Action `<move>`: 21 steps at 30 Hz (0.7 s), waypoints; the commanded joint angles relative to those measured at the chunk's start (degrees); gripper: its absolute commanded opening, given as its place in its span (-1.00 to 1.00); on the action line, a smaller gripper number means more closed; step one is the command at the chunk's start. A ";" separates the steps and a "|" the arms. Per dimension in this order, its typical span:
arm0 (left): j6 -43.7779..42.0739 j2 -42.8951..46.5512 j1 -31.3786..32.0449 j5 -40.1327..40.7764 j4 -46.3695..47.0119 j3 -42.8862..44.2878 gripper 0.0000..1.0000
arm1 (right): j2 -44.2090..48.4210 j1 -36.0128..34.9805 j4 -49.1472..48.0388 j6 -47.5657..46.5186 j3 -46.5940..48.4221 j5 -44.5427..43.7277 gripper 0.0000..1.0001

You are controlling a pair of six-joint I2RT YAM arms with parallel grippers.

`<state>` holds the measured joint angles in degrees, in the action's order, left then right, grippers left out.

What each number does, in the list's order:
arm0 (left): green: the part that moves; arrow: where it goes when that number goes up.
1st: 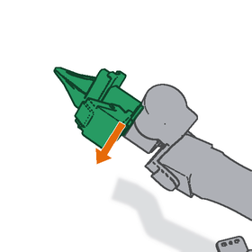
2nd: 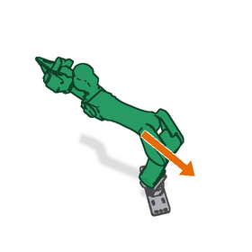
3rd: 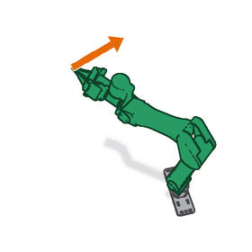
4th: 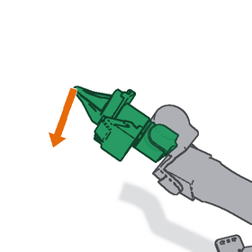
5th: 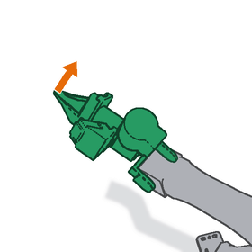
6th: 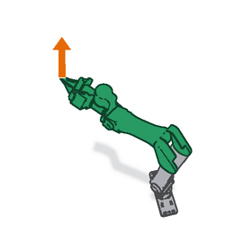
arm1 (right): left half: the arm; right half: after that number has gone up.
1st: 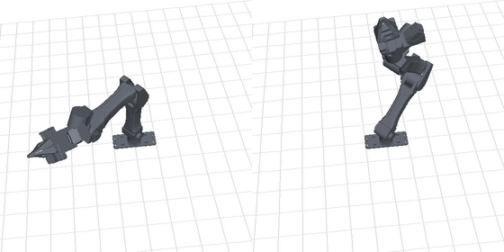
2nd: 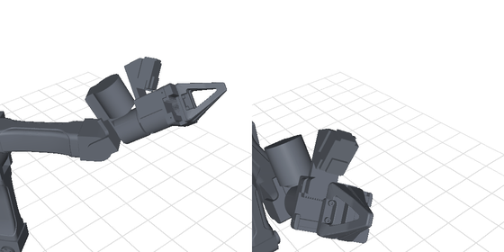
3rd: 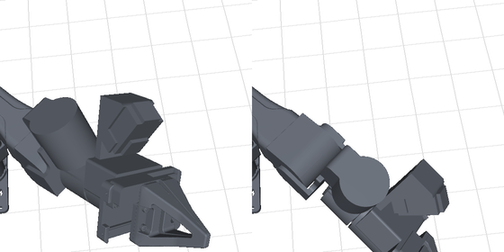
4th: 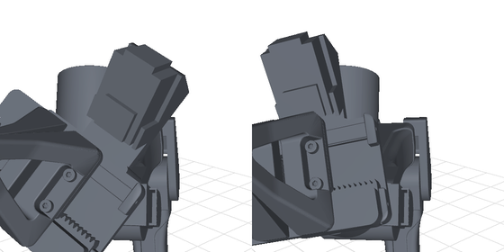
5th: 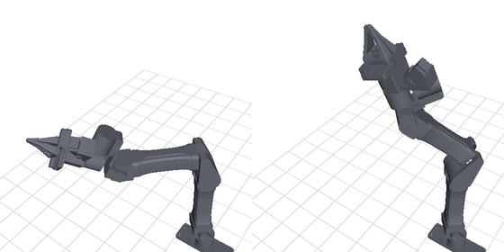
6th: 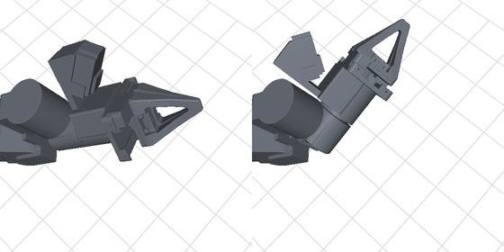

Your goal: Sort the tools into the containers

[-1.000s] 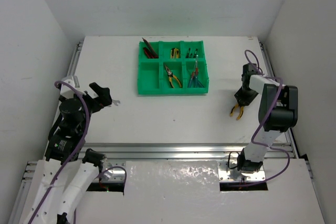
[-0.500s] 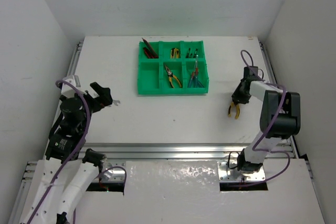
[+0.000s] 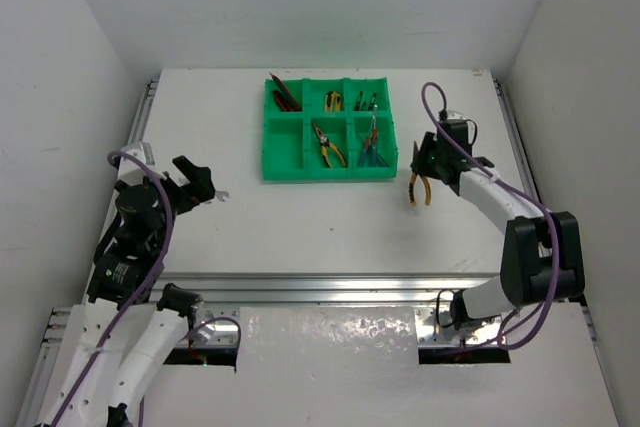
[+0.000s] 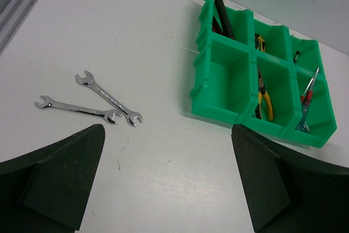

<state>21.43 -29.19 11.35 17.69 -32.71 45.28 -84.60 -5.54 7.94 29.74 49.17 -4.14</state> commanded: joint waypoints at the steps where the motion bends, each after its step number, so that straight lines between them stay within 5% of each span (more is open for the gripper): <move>1: -0.60 -0.52 0.60 0.06 2.30 0.25 0.99 | 3.12 -4.82 -5.31 -0.91 2.59 0.54 -1.00; 11: -0.34 -0.87 0.51 1.11 1.95 0.25 0.99 | -8.46 -17.22 -12.25 -1.43 16.38 3.09 -1.00; 21: -0.16 -1.66 0.51 2.08 1.60 0.34 0.99 | -31.03 -22.23 -7.25 -3.89 43.97 3.88 -1.00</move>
<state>21.47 -30.35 11.35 18.98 -32.80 45.28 -111.87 -26.79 2.35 27.99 85.32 -0.80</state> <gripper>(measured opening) 0.996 0.327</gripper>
